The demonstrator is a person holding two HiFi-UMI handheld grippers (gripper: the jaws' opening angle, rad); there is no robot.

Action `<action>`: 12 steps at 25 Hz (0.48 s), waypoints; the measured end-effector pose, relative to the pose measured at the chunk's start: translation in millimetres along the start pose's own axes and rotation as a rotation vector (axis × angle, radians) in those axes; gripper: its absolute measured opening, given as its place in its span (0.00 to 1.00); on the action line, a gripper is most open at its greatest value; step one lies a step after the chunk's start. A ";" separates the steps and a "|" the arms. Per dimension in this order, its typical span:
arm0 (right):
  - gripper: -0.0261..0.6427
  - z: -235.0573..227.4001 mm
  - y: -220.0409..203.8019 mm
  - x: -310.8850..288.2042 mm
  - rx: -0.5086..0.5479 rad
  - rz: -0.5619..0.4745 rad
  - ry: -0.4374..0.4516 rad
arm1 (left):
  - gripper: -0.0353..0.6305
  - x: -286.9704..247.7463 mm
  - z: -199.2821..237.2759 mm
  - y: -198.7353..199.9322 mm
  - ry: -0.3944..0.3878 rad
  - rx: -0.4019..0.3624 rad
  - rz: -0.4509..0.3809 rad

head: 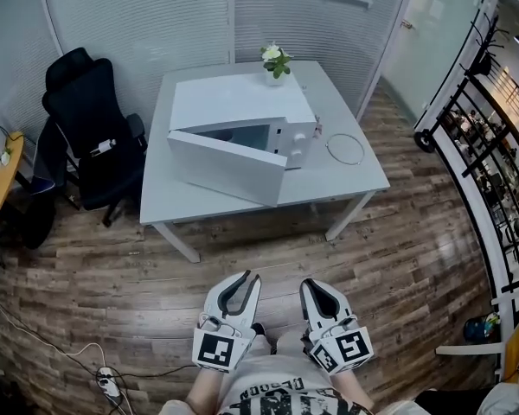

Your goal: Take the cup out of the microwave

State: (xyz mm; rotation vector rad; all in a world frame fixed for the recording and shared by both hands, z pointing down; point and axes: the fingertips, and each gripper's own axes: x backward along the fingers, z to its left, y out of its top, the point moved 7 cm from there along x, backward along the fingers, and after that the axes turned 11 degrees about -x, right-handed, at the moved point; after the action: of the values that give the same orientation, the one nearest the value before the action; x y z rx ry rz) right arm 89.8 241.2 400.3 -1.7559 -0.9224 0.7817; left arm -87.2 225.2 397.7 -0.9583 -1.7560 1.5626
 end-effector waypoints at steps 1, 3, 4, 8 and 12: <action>0.08 -0.5 -1.5 -0.4 -0.001 0.004 -0.003 | 0.16 0.1 0.8 -1.4 0.001 0.002 0.000; 0.08 -1.4 -4.7 -0.7 -0.004 0.011 -0.010 | 0.16 0.8 0.9 -4.2 0.000 0.008 0.001; 0.08 -2.1 -5.5 -1.4 -0.005 0.012 -0.013 | 0.16 0.5 0.9 -5.4 -0.002 0.010 0.003; 0.08 -6.5 -3.1 -6.0 -0.006 0.004 -0.019 | 0.16 -4.6 3.6 -6.4 0.002 -0.009 0.018; 0.08 -19.0 3.8 -11.3 -0.009 -0.006 -0.023 | 0.16 -20.1 4.5 -3.0 0.008 -0.021 0.013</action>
State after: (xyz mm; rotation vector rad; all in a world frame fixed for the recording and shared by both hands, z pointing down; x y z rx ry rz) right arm 100.7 222.0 404.0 -1.7540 -0.9478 0.7966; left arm -79.9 205.9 400.7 -0.9872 -1.7673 1.5492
